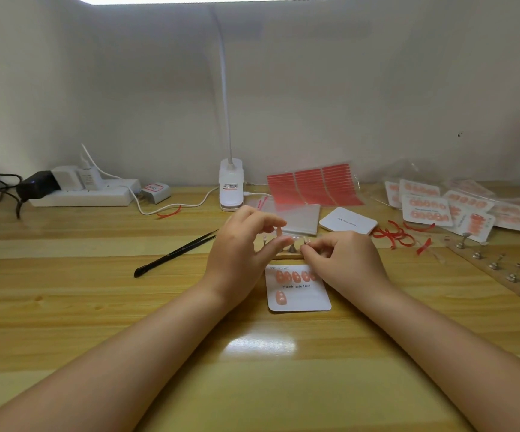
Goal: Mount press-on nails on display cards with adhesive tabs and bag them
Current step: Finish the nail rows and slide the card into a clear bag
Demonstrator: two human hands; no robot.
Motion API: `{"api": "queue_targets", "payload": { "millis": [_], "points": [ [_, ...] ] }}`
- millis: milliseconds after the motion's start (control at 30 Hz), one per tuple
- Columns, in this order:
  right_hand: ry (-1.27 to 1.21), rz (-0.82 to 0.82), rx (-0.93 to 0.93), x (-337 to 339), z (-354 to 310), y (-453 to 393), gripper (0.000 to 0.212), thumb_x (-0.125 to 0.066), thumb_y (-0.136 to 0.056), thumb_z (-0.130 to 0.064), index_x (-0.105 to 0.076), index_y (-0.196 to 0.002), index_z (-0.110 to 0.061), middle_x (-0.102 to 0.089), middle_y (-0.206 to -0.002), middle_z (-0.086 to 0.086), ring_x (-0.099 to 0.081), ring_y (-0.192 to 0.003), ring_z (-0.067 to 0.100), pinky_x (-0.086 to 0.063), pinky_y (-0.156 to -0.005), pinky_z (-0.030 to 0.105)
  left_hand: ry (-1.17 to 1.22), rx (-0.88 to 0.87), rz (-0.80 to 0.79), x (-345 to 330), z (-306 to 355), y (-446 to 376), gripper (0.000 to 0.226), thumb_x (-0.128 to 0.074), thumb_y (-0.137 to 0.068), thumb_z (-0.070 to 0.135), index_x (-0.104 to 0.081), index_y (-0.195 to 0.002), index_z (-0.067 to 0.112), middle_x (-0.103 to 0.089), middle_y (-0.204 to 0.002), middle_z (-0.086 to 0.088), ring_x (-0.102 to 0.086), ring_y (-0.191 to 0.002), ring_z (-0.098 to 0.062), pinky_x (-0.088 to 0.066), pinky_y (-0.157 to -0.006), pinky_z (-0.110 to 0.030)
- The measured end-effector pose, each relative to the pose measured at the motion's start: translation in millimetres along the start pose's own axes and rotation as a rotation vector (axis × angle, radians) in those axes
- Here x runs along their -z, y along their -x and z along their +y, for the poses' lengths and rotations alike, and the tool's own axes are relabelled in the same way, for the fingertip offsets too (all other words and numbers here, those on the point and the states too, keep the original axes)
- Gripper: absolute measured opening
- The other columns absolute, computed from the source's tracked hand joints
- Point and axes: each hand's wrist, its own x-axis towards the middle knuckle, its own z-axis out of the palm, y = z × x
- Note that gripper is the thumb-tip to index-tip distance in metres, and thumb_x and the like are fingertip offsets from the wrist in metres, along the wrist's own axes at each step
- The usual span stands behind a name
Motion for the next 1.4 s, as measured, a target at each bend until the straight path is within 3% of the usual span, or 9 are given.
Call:
{"api": "queue_targets", "payload": {
  "millis": [167,333,533,767,933,1033,1167,1267,1400],
  "points": [
    [-0.265,0.1,-0.027,5.2,-11.6,6.7,0.028,-0.065,-0.086,-0.027,-0.071,-0.066,-0.008,-0.055,-0.047,0.001,-0.05,-0.047,0.012,-0.037,-0.054,0.024,0.08,-0.033,0.037,0.8,1.1,-1.0,0.024,-0.075,-0.081,0.024,-0.07,-0.1,0.01,-0.061,-0.093,-0.004,-0.058,-0.088,-0.015,-0.052,-0.079,-0.04],
    [-0.848,-0.246,-0.21,16.9,-29.5,4.6,0.04,-0.061,-0.092,-0.03,-0.071,-0.054,-0.024,-0.035,-0.047,0.001,-0.03,-0.039,0.009,-0.029,-0.041,0.02,0.141,-0.069,0.031,0.0,5.2,-1.4,0.03,-0.077,-0.076,0.027,-0.073,-0.097,0.007,-0.06,-0.09,-0.006,-0.058,-0.087,-0.016,-0.051,-0.078,-0.038],
    [-0.955,-0.359,-0.242,17.6,-24.7,3.1,0.013,-0.069,-0.085,-0.017,-0.074,-0.086,-0.005,-0.038,-0.05,-0.004,-0.034,-0.042,0.007,-0.029,-0.04,0.017,0.125,-0.05,0.032,0.5,4.2,-1.4,0.025,-0.079,-0.076,0.018,-0.073,-0.098,0.008,-0.059,-0.09,-0.005,-0.057,-0.087,-0.019,-0.051,-0.078,-0.039],
    [-0.893,-0.277,-0.299,15.7,-21.8,1.9,0.018,-0.072,-0.082,-0.021,-0.072,-0.083,-0.004,-0.039,-0.048,-0.006,-0.032,-0.042,0.008,-0.027,-0.039,0.019,0.153,-0.09,0.018,0.4,8.6,-1.5,0.049,-0.08,-0.076,0.012,-0.062,-0.121,0.005,-0.069,-0.107,-0.007,-0.065,-0.097,-0.021,-0.053,-0.084,-0.043],
    [-0.897,-0.276,-0.306,16.1,-22.1,3.9,0.018,-0.071,-0.083,-0.02,-0.072,-0.081,-0.003,-0.04,-0.048,-0.004,-0.033,-0.043,0.009,-0.026,-0.04,0.02,0.046,-0.17,0.041,-0.2,11.2,-0.5,0.041,-0.079,-0.078,0.011,-0.066,-0.116,0.003,-0.074,-0.098,-0.002,-0.07,-0.093,-0.02,-0.052,-0.083,-0.052],
    [-0.697,-0.208,-0.233,20.8,-22.3,2.8,0.022,-0.067,-0.085,-0.022,-0.071,-0.074,-0.004,-0.046,-0.046,-0.007,-0.04,-0.043,0.006,-0.035,-0.043,0.019,-0.015,-0.172,0.07,1.1,11.7,-0.3,0.042,-0.08,-0.078,0.012,-0.066,-0.116,0.002,-0.074,-0.095,-0.001,-0.07,-0.091,-0.02,-0.052,-0.083,-0.051],
    [-0.013,-0.258,0.073,36.7,-24.1,1.1,0.027,-0.068,-0.078,-0.046,-0.065,-0.064,-0.022,-0.057,-0.056,-0.011,-0.05,-0.053,0.0,-0.041,-0.055,0.025,0.01,-0.121,0.063,3.0,9.7,-0.7,0.043,-0.079,-0.078,0.006,-0.063,-0.118,0.001,-0.073,-0.094,-0.004,-0.069,-0.085,-0.022,-0.054,-0.079,-0.05],
    [0.358,-0.433,0.173,42.1,-27.5,4.2,0.047,-0.06,-0.064,-0.078,-0.058,-0.08,-0.034,-0.055,-0.07,-0.017,-0.05,-0.065,-0.002,-0.034,-0.052,0.021,0.019,-0.092,0.056,4.2,7.7,-1.0,0.044,-0.077,-0.079,0.003,-0.061,-0.12,0.0,-0.071,-0.094,-0.005,-0.068,-0.085,-0.021,-0.055,-0.078,-0.048],
    [0.468,-0.59,0.17,40.8,-28.0,5.5,0.07,-0.062,-0.058,-0.082,-0.061,-0.111,-0.035,-0.051,-0.088,-0.023,-0.049,-0.08,-0.002,-0.046,-0.062,0.024,0.013,-0.057,0.038,5.4,7.2,-0.1,0.043,-0.076,-0.08,0.005,-0.06,-0.12,0.003,-0.071,-0.097,-0.004,-0.067,-0.084,-0.019,-0.056,-0.078,-0.045]
  ]
}}
